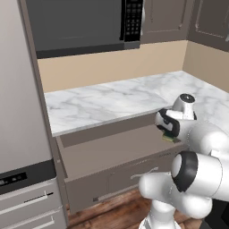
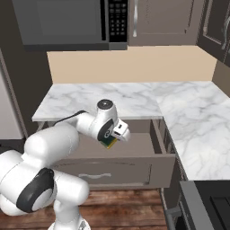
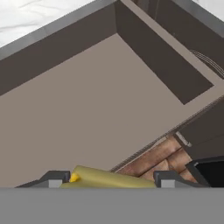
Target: Restock the sink supplies by placing the sponge and soap dispenser on the counter and next to the sink. Make sure the soap dispenser is upright.
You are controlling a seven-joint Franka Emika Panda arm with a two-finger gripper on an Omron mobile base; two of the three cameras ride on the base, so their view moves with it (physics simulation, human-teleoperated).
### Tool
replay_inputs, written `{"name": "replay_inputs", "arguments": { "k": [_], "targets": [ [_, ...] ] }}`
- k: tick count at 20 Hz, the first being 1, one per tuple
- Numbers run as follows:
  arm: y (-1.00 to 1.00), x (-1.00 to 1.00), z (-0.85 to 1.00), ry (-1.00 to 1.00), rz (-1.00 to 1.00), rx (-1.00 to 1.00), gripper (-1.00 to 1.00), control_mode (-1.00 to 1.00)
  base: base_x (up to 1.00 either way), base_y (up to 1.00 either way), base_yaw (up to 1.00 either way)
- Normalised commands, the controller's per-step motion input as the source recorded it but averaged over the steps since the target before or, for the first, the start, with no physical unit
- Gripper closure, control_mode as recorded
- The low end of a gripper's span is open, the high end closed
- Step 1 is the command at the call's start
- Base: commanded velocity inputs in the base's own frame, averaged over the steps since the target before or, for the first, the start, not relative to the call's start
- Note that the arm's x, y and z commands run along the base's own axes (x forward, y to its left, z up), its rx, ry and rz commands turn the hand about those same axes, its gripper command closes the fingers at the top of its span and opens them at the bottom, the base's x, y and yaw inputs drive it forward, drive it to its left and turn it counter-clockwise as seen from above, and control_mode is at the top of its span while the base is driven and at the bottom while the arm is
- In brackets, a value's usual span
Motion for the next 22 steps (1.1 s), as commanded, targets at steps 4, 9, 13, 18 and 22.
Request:
{"name": "replay_inputs", "arguments": {
  "k": [4, 9, 13, 18, 22],
  "targets": [
    [0.0, 0.0, 0.0, 0.0, 0.0, 0.0, 1.0, -1.0, 0.0, 0.0, 0.0],
    [0.01, 0.0, 0.0, 0.0, 0.0, 0.0, 1.0, 1.0, -0.07, 0.19, -0.23],
    [0.0, 0.0, 0.0, 0.0, 0.0, 0.0, 1.0, 1.0, -0.2, 0.29, -0.48],
    [0.0, 0.0, 0.0, 0.0, 0.0, 0.0, 1.0, 1.0, -0.22, 0.28, -0.58],
    [0.0, 0.0, 0.0, 0.0, 0.0, 0.0, 1.0, 1.0, -0.22, 0.29, -0.63]
  ]
}}
